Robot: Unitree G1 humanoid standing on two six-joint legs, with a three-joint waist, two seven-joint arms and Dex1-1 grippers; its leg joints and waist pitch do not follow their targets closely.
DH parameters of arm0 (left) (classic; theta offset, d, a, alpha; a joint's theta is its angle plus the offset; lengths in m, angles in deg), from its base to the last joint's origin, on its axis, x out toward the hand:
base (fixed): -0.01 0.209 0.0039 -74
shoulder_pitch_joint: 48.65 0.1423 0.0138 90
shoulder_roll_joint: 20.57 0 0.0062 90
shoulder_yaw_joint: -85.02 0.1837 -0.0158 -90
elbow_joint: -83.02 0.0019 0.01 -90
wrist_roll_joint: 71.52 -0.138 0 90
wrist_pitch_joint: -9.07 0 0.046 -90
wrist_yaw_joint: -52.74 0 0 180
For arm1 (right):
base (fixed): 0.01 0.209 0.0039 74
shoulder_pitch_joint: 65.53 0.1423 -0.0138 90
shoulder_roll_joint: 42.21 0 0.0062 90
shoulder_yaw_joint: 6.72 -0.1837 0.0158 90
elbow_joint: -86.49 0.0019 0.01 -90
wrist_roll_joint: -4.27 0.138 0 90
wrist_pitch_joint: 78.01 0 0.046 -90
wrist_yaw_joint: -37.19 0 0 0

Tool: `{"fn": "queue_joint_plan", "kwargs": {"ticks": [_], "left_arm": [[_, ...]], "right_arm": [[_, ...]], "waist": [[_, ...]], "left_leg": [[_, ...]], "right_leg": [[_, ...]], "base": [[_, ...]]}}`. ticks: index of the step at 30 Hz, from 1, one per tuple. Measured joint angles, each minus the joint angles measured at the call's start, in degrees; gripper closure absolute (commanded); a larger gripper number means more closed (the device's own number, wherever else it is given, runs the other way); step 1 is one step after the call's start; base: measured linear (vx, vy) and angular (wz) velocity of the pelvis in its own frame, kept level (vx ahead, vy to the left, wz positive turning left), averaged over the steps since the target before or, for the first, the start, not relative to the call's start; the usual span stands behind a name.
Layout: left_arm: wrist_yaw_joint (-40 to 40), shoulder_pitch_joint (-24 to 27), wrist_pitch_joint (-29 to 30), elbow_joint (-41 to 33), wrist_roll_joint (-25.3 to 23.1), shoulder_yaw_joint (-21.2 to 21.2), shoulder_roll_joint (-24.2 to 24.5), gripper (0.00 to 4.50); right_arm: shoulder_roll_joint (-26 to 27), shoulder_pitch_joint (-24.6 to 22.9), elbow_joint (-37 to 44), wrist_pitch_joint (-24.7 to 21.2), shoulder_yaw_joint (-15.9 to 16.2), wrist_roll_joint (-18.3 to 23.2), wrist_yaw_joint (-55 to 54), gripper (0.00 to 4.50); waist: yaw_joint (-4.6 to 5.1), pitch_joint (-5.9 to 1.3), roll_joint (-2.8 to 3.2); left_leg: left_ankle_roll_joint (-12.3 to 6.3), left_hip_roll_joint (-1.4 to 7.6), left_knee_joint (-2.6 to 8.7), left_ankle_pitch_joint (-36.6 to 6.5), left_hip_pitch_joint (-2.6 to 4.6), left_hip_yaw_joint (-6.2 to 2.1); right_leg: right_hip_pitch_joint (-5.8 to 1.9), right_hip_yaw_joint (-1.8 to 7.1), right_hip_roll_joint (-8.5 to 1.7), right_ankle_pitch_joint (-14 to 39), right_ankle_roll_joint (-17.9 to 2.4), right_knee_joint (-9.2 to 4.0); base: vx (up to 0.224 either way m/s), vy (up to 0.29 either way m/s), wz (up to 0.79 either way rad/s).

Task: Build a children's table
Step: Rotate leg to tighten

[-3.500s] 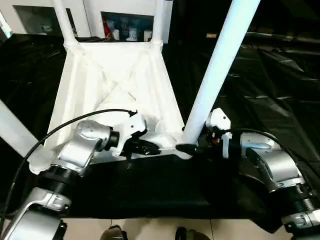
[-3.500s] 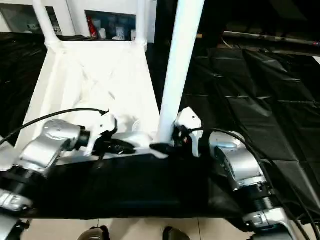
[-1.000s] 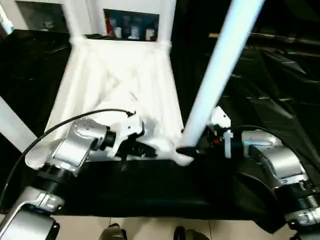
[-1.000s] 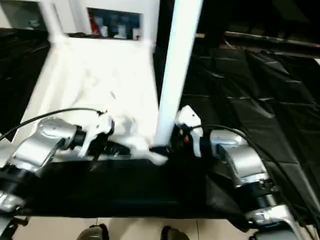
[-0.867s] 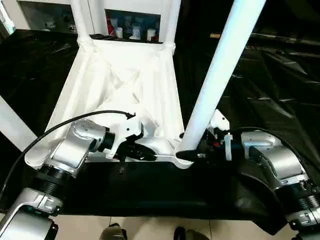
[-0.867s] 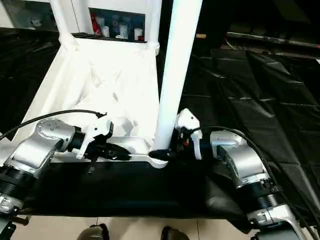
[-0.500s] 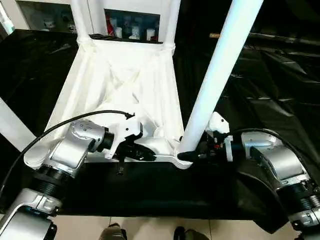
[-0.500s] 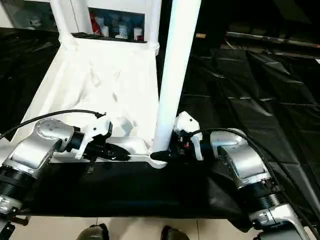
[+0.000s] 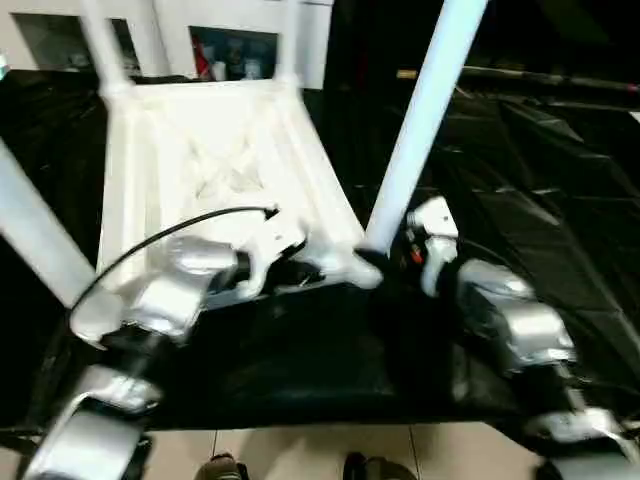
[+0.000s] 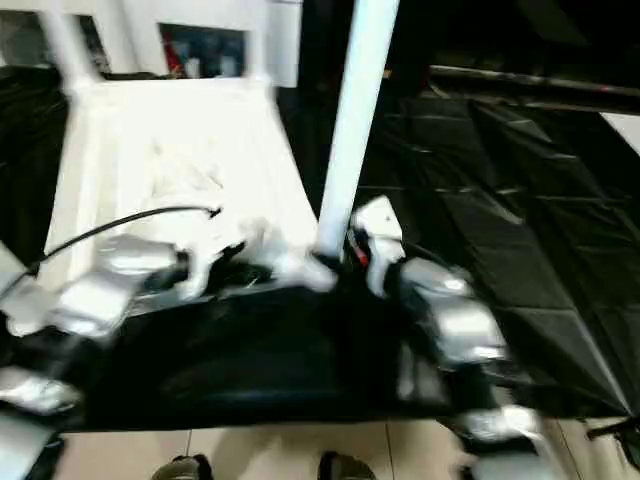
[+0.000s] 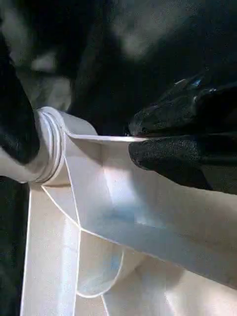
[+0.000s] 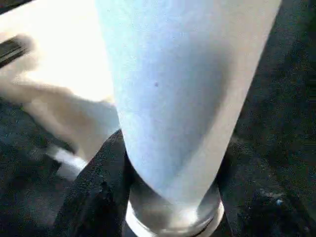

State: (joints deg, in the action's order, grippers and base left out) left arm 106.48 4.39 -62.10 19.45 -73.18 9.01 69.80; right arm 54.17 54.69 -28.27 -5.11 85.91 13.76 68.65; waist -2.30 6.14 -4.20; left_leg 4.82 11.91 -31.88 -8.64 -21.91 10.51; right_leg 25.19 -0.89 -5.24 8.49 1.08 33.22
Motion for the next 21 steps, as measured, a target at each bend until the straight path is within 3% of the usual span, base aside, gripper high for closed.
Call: {"fn": "queue_joint_plan", "kwargs": {"ticks": [5,8,11,16,21], "left_arm": [[-10.6,-1.9,2.6,2.7,-3.0,-0.5,-7.0,4.5],[-12.5,-1.9,2.8,2.7,-3.8,-0.3,-8.3,4.5],[-12.7,-1.9,2.7,2.7,-3.8,-0.3,-8.5,4.5],[-11.4,-2.0,2.3,2.7,-3.7,-0.3,-7.8,4.5],[-3.9,-1.7,-0.2,1.8,-2.5,0.5,-3.4,4.5]], "right_arm": [[5.9,4.5,-6.6,1.7,-3.1,-3.2,-15.1,2.43],[6.5,5.1,-7.7,3.1,-3.4,-3.9,-17.0,2.43],[6.6,5.1,-8.1,3.9,-3.4,-4.2,-17.0,1.76],[5.9,5.0,-8.0,4.2,-3.3,-4.4,-13.4,1.33],[-1.5,1.6,-2.9,4.2,0.2,-2.8,2.2,1.33]], "waist": [[0.38,-0.1,0.01],[0.35,-0.2,0.03],[0.34,-0.3,0.15],[0.36,-0.31,0.14],[0.1,-0.26,0.22]], "left_leg": [[0.0,-0.09,-0.02,0.0,-0.04,-0.13],[0.0,-0.11,-0.01,0.0,-0.03,-0.19],[0.0,-0.11,0.03,0.0,-0.04,-0.22],[0.0,-0.09,0.13,0.0,-0.05,-0.27],[0.0,-0.06,0.39,0.0,-0.11,-0.31]], "right_leg": [[-0.06,0.03,-0.02,0.0,0.0,-0.2],[-0.13,0.04,-0.02,0.0,0.0,-0.2],[-0.13,0.02,-0.01,0.0,0.1,-0.17],[-0.1,-0.01,0.02,0.0,0.1,-0.16],[-0.03,-0.07,0.07,0.0,0.2,-0.17]], "base": [[0.0,0.0,0.0],[0.0,0.0,0.0],[0.0,0.0,0.0],[0.0,0.0,0.0],[0.0,0.0,0.0]]}}
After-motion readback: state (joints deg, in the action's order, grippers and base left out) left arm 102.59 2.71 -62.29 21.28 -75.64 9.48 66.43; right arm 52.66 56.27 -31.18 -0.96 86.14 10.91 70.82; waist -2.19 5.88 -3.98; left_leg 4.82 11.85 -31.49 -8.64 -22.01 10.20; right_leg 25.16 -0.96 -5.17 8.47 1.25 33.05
